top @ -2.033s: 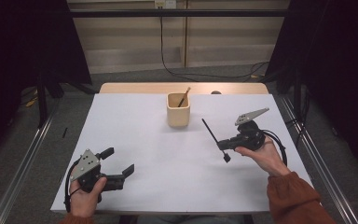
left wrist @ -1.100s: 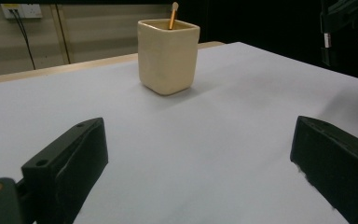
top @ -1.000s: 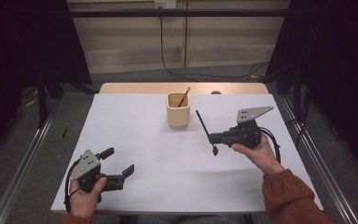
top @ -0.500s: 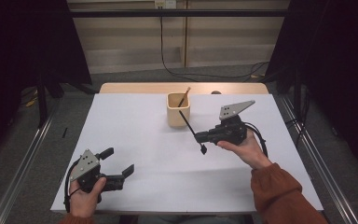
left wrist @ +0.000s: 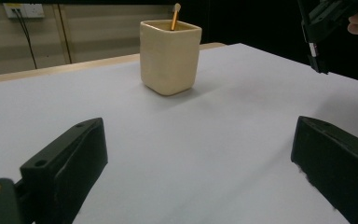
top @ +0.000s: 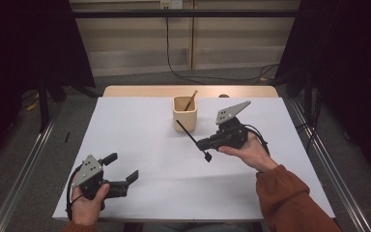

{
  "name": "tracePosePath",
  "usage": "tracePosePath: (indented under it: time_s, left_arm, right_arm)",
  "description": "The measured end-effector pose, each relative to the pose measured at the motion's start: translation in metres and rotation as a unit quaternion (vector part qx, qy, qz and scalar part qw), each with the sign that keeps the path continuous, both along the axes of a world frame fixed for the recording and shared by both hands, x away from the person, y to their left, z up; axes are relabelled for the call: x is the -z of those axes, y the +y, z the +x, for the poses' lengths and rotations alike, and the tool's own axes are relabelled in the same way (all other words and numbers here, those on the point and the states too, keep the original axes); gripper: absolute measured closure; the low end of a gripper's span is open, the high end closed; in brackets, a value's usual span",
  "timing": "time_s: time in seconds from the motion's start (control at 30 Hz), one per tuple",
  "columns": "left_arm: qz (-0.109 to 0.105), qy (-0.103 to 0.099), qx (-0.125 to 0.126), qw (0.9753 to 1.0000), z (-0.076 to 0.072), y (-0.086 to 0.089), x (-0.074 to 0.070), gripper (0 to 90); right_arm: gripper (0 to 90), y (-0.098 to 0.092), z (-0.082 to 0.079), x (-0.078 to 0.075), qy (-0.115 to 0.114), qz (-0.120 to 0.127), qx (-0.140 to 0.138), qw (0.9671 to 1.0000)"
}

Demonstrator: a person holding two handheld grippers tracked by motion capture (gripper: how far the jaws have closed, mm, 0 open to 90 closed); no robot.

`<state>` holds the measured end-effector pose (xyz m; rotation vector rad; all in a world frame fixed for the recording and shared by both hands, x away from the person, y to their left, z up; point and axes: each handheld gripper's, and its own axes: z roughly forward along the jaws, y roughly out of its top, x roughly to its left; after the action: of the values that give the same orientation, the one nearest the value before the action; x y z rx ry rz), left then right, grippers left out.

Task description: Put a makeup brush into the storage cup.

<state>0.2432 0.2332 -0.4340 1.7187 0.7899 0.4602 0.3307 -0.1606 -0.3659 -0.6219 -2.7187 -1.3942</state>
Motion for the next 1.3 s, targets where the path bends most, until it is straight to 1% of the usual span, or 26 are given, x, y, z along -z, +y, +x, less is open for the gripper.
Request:
tracePosePath:
  time_s: [0.1, 0.17, 0.23, 0.3, 0.33, 0.43, 0.5, 0.57, 0.77, 0.83, 0.87, 0.9, 0.93, 0.97, 1.0, 1.07, 1.1, 1.13, 1.17, 1.27, 1.3]
  left_arm:
    - [0.002, 0.001, 0.001, 1.0000, 0.000, 0.000, 0.000, 3.5]
    - [0.001, 0.002, 0.001, 1.0000, 0.000, 0.000, 0.000, 3.5]
    - [0.003, 0.001, 0.003, 1.0000, 0.000, -0.001, 0.000, 3.5]
    - [0.004, 0.004, 0.004, 1.0000, 0.000, -0.001, 0.000, 3.5]
    - [0.004, 0.004, 0.005, 1.0000, 0.000, -0.001, 0.000, 3.5]
    - [0.003, 0.004, 0.004, 1.0000, 0.000, 0.000, 0.000, 3.5]
    - [0.004, 0.004, 0.005, 1.0000, 0.000, 0.000, 0.000, 3.5]
    - [0.005, 0.004, 0.006, 1.0000, 0.000, 0.000, 0.000, 3.5]
    - [0.007, 0.004, 0.007, 0.9999, 0.000, -0.001, 0.000, 3.5]
    - [0.006, 0.005, 0.006, 1.0000, 0.000, -0.001, 0.000, 3.5]
    - [0.008, 0.006, 0.006, 0.9999, 0.000, 0.000, 0.000, 3.5]
    - [0.009, 0.006, 0.007, 0.9999, 0.000, 0.000, 0.000, 3.5]
    - [0.010, 0.006, 0.007, 0.9999, 0.000, 0.000, 0.000, 3.5]
    - [0.011, 0.005, 0.009, 0.9999, 0.000, 0.000, 0.000, 3.5]
    - [0.012, 0.006, 0.010, 0.9999, 0.000, 0.000, -0.001, 3.5]
    - [0.015, 0.005, 0.009, 0.9998, 0.000, 0.000, -0.001, 3.5]
    - [0.011, 0.006, 0.008, 0.9999, 0.000, 0.000, -0.001, 3.5]
    - [0.013, 0.006, 0.008, 0.9999, 0.000, 0.001, -0.001, 3.5]
    - [0.014, 0.005, 0.008, 0.9999, 0.000, 0.002, -0.001, 3.5]
    - [0.013, 0.007, 0.005, 0.9999, 0.000, 0.002, -0.002, 3.5]
    - [0.014, 0.005, 0.007, 0.9999, 0.000, 0.003, -0.002, 3.5]
  right_arm:
    - [86.2, 0.004, 0.000, 0.000, 0.001, -0.032, -0.014, 0.9994]
    - [86.2, 0.006, 0.000, 0.000, 0.003, -0.047, -0.019, 0.9987]
    - [86.2, 0.009, 0.000, 0.000, 0.005, -0.058, -0.017, 0.9981]
    - [86.2, 0.013, 0.001, 0.000, 0.010, -0.076, -0.023, 0.9968]
    - [86.2, 0.014, 0.001, 0.000, 0.010, -0.080, -0.024, 0.9964]
    - [86.2, 0.017, 0.003, 0.001, 0.019, -0.104, -0.032, 0.9938]
    - [86.1, 0.019, 0.003, 0.002, 0.020, -0.125, -0.037, 0.9913]
    - [86.1, 0.020, 0.003, 0.003, 0.026, -0.141, -0.035, 0.9891]
    - [86.2, 0.022, 0.003, 0.003, 0.030, -0.179, -0.044, 0.9823]
    - [86.1, 0.022, 0.002, 0.004, 0.034, -0.194, -0.050, 0.9792]
    - [86.2, 0.022, 0.002, 0.005, 0.034, -0.198, -0.055, 0.9780]
    - [86.1, 0.023, 0.002, 0.005, 0.033, -0.207, -0.058, 0.9762]
    - [86.1, 0.023, 0.002, 0.006, 0.030, -0.212, -0.058, 0.9752]
    - [86.2, 0.024, 0.001, 0.006, 0.038, -0.218, -0.058, 0.9735]
    - [86.2, 0.024, 0.001, 0.006, 0.041, -0.224, -0.064, 0.9716]
    - [86.2, 0.027, 0.001, 0.009, 0.046, -0.247, -0.069, 0.9654]
    - [86.2, 0.028, 0.000, 0.010, 0.057, -0.258, -0.077, 0.9615]
    - [86.1, 0.030, -0.001, 0.011, 0.059, -0.260, -0.085, 0.9600]
    - [86.2, 0.032, -0.003, 0.012, 0.057, -0.267, -0.091, 0.9578]
    - [86.2, 0.035, -0.006, 0.014, 0.064, -0.280, -0.095, 0.9530]
    - [86.2, 0.035, -0.006, 0.016, 0.062, -0.286, -0.102, 0.9508]
